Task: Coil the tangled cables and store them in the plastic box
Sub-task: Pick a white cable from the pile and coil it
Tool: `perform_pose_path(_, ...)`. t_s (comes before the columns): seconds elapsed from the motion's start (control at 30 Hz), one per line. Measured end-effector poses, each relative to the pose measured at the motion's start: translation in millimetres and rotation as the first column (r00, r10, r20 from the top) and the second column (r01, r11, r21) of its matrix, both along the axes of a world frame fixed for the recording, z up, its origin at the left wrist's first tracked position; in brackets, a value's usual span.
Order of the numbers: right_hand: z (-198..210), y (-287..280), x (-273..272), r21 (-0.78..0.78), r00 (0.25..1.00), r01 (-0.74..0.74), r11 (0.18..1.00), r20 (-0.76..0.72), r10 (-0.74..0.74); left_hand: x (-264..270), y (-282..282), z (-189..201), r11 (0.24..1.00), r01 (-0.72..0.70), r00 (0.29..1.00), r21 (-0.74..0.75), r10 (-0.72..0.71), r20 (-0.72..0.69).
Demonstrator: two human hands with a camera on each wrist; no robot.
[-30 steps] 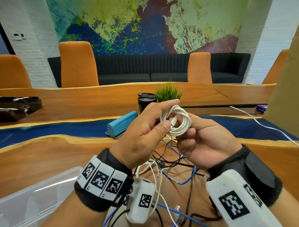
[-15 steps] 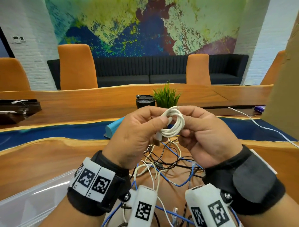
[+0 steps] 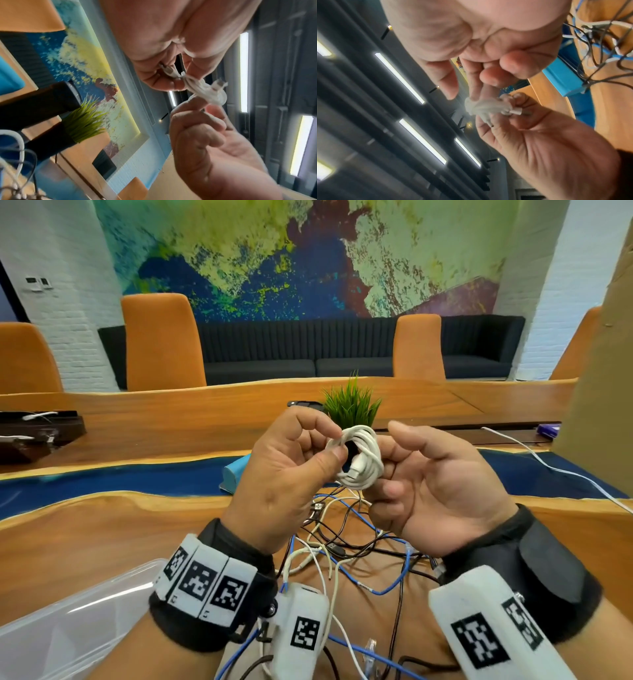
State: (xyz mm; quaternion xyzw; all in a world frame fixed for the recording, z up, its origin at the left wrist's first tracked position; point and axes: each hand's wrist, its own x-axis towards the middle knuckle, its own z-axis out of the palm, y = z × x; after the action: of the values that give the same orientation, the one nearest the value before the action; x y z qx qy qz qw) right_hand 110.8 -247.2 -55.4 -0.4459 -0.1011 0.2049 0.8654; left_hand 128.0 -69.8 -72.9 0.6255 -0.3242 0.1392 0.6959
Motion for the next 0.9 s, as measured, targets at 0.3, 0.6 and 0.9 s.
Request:
perform_pose_path(0.3,-3,8,-9,-0.364,0.919,0.277,0.889,0.372,-0.134,-8,-9,3,0.933,-0.354,0.891,0.066,0.315,0.327)
perform_pose_path(0.6,-4,17,-7,-0.235,0.654,0.65,0.723,0.657,-0.374,-4,-5,0,0.93,-0.361,0.895,0.063,0.327,0.304)
perform_pose_path(0.9,-1,6,-8,-0.334,0.602,0.636,0.695,0.779,-0.177,-5,-7,0,0.931,-0.354,0.888,0.088,0.305,0.343)
